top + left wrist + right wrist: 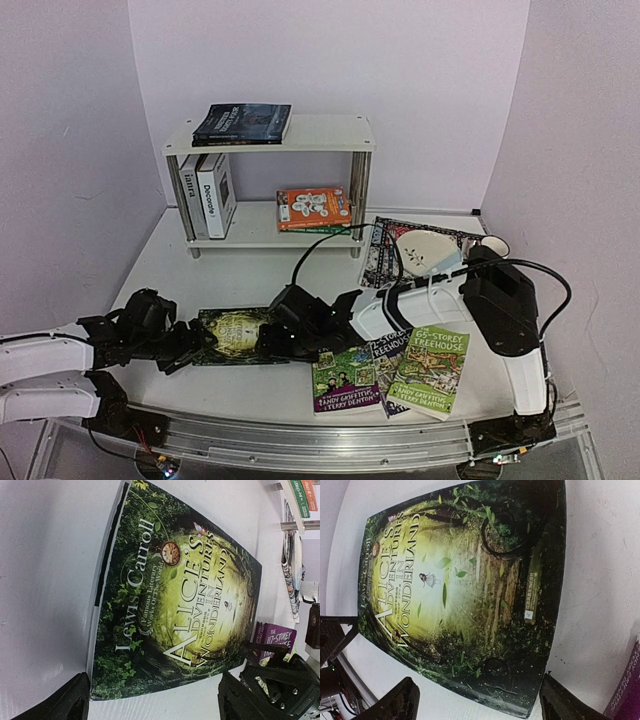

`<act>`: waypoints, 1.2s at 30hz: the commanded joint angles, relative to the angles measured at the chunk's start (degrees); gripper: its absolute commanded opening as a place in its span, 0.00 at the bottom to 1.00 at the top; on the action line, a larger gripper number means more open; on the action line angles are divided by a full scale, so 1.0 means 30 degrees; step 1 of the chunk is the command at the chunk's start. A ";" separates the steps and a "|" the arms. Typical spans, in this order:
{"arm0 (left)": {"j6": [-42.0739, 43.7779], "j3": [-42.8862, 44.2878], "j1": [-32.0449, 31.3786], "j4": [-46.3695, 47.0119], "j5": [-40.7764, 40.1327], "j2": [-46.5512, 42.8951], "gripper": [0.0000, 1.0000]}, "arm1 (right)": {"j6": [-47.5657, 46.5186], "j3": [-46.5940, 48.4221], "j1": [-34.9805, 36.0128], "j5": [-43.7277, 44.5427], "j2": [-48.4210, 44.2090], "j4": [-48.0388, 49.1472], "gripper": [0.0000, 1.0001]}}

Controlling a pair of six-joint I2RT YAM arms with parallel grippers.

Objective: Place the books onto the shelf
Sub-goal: Adjust the book at the center of the board, then move the book from the book pile.

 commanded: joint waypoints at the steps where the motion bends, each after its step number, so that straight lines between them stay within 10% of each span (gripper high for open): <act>1: -0.0271 0.0544 -0.0009 -0.0202 -0.0708 -0.0621 0.89 | -0.0057 -0.0447 0.0234 -0.0349 -0.0464 0.0391 0.83; 36: 0.2879 0.1170 0.1540 0.3665 0.3057 0.2466 0.89 | 0.0532 -0.0692 0.0099 0.0541 -0.0865 0.0068 0.85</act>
